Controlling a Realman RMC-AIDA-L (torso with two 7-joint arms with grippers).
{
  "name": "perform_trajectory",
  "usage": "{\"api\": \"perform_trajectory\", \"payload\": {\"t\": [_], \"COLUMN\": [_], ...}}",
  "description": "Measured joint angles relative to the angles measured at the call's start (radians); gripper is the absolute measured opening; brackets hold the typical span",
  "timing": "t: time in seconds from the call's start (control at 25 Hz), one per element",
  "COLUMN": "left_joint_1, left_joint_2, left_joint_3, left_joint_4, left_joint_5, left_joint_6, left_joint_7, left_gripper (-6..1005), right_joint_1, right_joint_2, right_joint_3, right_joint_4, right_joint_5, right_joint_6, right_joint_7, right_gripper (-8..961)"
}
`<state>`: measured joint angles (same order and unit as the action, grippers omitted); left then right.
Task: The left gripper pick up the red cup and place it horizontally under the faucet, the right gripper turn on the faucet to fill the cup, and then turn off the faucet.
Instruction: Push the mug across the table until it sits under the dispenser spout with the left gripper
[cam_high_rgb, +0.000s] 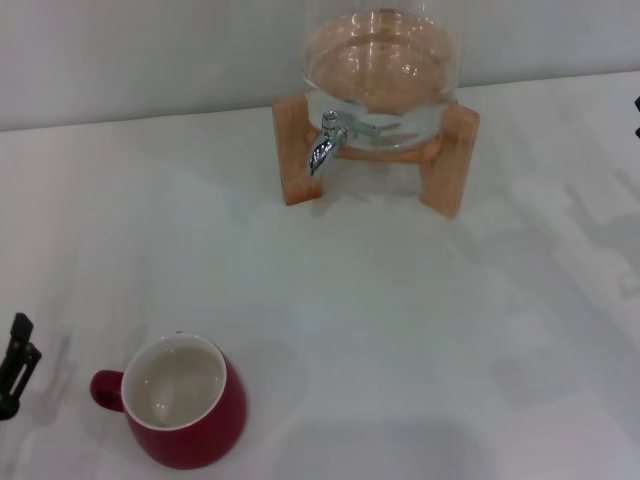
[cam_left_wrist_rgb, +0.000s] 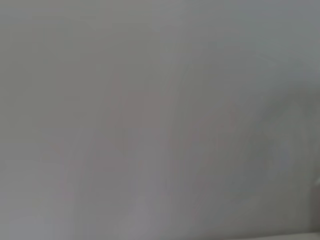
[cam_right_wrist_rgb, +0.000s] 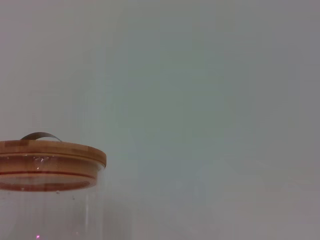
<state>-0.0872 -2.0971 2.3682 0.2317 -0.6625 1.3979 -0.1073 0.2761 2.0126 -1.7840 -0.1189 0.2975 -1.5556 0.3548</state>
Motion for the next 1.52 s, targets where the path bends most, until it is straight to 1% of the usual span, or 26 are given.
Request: {"api": "perform_trajectory", "payload": {"t": [0.2, 1.0, 1.36, 1.52], "left_joint_1": [0.022, 0.039, 0.064, 0.074], "left_joint_2": [0.0, -0.003, -0.006, -0.006], "left_joint_3": [0.018, 0.095, 0.109, 0.127], "left_joint_4": [0.011, 0.011, 0.013, 0.032], "left_joint_5": [0.001, -0.004, -0.009, -0.009], "left_joint_6": [0.002, 0.003, 0.0, -0.002], "left_joint_7": [0.008, 0.005, 0.005, 0.011], "left_gripper": [880, 880, 880, 880], "right_joint_1": [0.0, 0.0, 0.0, 0.001], "right_joint_2": [0.0, 0.0, -0.001, -0.001], "right_joint_3": [0.0, -0.003, -0.003, -0.003], "right_joint_4": [0.001, 0.002, 0.002, 0.002], "right_joint_5": [0.0, 0.0, 0.0, 0.0], "right_joint_6": [0.0, 0.0, 0.0, 0.0], "right_joint_7": [-0.001, -0.003, -0.003, -0.004], "right_gripper": [785, 785, 785, 785]}}
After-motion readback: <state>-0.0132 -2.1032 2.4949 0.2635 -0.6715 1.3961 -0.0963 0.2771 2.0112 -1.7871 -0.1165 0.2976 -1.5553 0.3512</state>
